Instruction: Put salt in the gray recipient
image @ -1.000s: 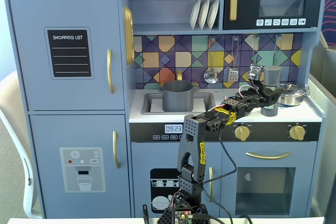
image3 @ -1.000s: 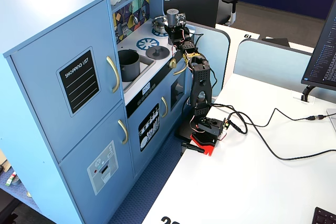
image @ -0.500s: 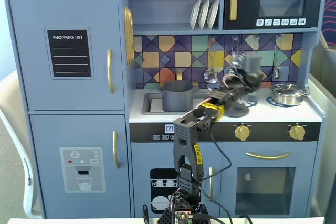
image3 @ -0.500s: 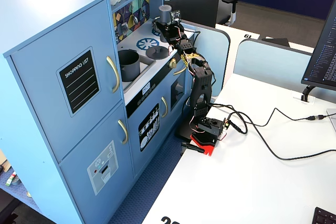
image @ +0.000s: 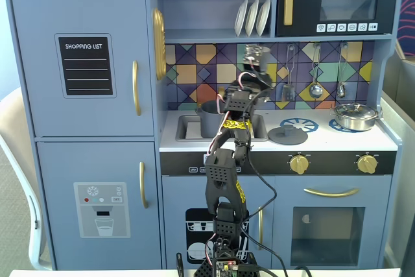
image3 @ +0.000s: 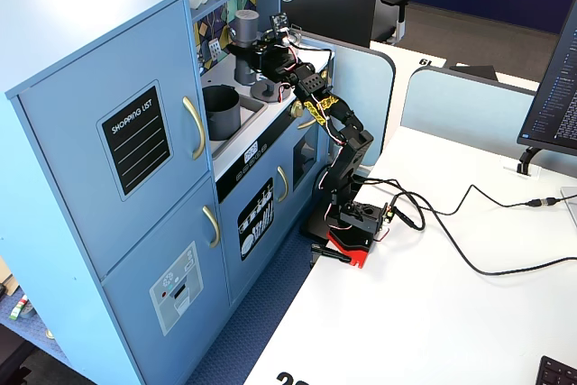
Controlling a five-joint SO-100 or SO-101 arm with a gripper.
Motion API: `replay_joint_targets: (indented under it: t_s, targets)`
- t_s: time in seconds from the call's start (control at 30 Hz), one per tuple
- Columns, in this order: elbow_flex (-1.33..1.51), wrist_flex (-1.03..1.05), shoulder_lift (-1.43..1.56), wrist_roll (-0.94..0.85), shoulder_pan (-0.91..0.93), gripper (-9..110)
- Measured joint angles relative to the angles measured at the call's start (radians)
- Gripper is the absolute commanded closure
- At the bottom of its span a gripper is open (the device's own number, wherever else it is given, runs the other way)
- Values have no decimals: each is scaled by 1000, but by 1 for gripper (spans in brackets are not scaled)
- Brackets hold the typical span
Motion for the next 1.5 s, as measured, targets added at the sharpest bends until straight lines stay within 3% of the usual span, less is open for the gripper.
replay_joint_targets:
  t_s: [0.33, 0.9, 1.5]
  targets:
    - [-61, 21, 0, 207, -207, 101]
    - [-63, -81, -41, 799, -385, 101]
    - [-63, -184, -112, 1526, -422, 101]
